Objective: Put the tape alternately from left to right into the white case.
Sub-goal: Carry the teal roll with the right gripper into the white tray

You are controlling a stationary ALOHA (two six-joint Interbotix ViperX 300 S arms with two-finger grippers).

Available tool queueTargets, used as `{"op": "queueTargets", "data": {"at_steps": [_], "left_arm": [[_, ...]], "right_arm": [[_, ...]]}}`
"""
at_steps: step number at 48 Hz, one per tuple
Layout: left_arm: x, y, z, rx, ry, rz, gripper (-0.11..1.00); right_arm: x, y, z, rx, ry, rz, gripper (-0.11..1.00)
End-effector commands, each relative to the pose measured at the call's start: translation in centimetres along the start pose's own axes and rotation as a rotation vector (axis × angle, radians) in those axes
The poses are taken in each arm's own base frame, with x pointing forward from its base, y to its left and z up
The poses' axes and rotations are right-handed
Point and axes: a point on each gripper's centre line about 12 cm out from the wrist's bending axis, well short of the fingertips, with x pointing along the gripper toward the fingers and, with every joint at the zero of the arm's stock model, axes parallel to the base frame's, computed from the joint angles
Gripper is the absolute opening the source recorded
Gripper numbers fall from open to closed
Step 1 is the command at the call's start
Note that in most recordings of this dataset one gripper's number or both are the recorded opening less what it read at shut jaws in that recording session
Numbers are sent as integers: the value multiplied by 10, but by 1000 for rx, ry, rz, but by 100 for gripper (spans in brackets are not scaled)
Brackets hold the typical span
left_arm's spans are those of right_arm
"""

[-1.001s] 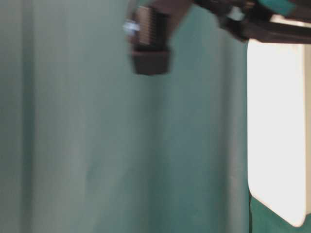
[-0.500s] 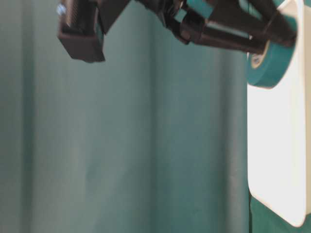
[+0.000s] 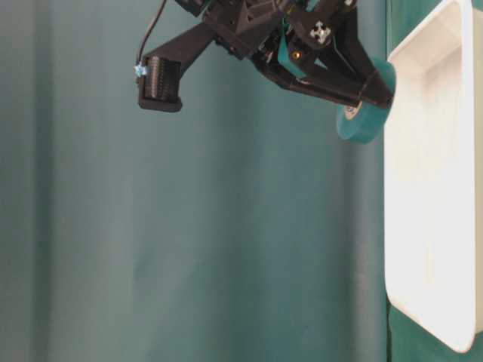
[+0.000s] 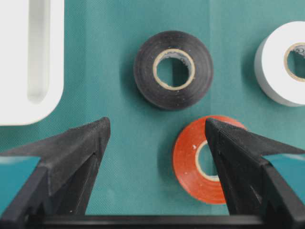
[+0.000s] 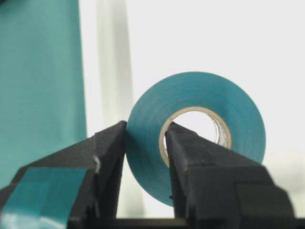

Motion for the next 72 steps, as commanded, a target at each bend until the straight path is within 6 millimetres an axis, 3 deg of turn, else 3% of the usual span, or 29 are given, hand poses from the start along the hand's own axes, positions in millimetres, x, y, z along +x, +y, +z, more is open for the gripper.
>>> {"op": "queueTargets", "data": {"at_steps": [1,21,34,47,72], "left_arm": [[-2,-2,6,3,-23,-6,88],[-2,-2,6,3,-24,-6,88],[-2,-2,6,1,-24,-5,88],[-2,0,6,-4,-23,-1,88],[-2,0,6,-5,-26,0,88]], "right_arm": [[1,-14,8,12,-26,-27,26],[21,-61,-1,98,-28,-102,26],[41,-81,-15,138,6,-127,26],[51,-91,-18,154,13,-138,26],[51,-96,-21,165,23,-149,26]]}}
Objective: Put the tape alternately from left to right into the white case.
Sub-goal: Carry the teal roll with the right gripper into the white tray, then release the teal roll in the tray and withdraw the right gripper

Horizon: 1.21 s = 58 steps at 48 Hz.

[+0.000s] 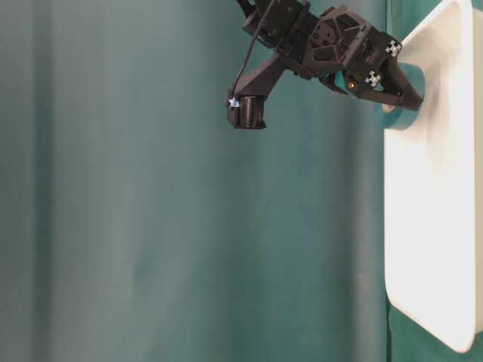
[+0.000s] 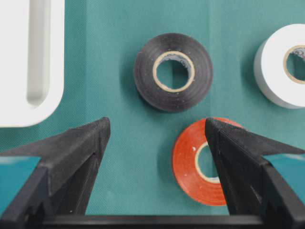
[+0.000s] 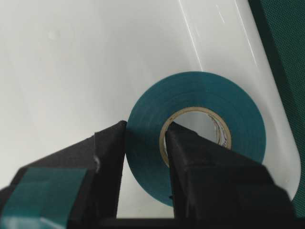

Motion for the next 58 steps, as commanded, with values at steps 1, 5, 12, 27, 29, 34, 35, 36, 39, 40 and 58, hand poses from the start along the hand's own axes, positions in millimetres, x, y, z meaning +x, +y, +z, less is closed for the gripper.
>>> {"op": "queueTargets", "data": {"at_steps": [1,5,12,27,29,34,35,36,39,40,58], "left_arm": [[-2,0,5,-4,-23,0,88],[-2,1,6,-5,-25,1,88],[-2,0,6,-4,-25,0,88],[-2,1,4,-4,-20,1,88],[-2,1,4,-2,-20,1,88],[-2,1,4,-2,-20,1,88],[-2,1,4,-2,-20,1,88],[-2,1,4,-2,-22,0,88],[-2,1,4,-4,-20,1,88],[-2,1,4,-2,-20,1,88],[-2,1,4,-5,-22,2,88]], "right_arm": [[-4,0,11,-2,-35,0,26],[-4,-1,11,-2,-34,-1,26],[-4,-1,12,0,-35,-1,34],[-5,0,13,1,-43,1,76],[-5,0,13,1,-41,0,76],[-5,0,13,0,-43,1,76],[-5,0,13,0,-43,0,76],[-5,0,13,0,-43,0,76],[-5,-1,13,0,-40,-1,76],[-6,-1,13,1,-41,-1,76],[-30,19,22,-34,-99,35,76]]}}
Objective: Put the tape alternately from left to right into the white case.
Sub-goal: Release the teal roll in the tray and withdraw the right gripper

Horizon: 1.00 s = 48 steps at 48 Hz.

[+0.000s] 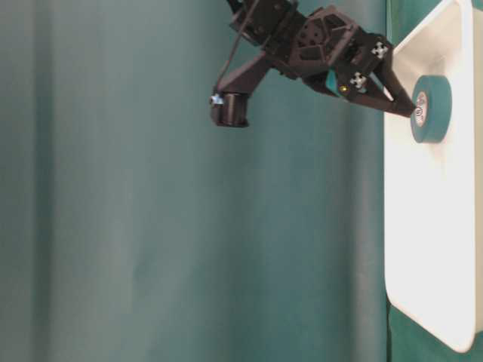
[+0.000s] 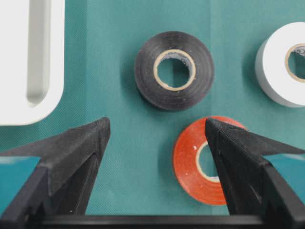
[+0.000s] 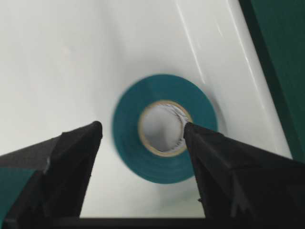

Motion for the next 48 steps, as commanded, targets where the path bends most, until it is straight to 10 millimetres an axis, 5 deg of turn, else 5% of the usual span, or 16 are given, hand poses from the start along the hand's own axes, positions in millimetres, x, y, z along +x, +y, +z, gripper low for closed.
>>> {"op": "queueTargets", "data": {"at_steps": [1,48], "left_arm": [[-3,0,6,-4,-26,0,88],[8,1,7,-6,1,4,87]], "right_arm": [[-15,10,12,-17,-55,20,76],[-84,132,-14,-260,-168,310,76]]}}
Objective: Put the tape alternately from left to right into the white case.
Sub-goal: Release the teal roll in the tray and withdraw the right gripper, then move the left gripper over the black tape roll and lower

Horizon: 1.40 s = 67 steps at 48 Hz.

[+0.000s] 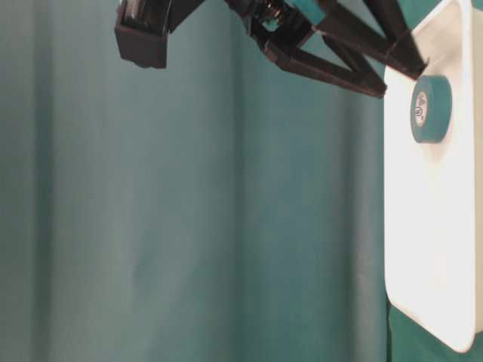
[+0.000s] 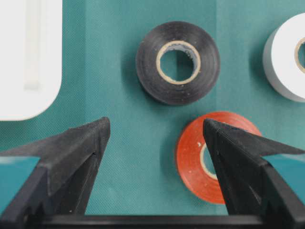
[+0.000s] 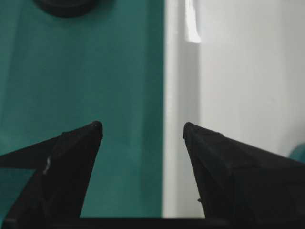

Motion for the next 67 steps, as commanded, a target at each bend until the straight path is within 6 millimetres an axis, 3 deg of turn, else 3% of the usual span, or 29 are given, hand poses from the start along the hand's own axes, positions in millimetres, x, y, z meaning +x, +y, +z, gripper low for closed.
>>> {"op": "queueTargets", "data": {"at_steps": [1,18,31,47,59,67], "left_arm": [[-2,0,11,-4,-31,0,87],[-2,0,10,-4,-29,0,87],[-2,0,10,-4,-37,-1,87],[-2,-2,12,-42,-39,-7,87],[-1,-20,7,-40,-26,-48,87],[13,-32,10,-22,-22,-72,87]], "right_arm": [[-6,9,8,-14,-42,25,76],[-6,37,-3,5,-15,92,76],[-6,40,-17,64,22,97,76],[-6,41,-14,61,14,99,76],[-5,41,-15,60,20,99,76],[-3,41,-16,60,26,98,76]]}}
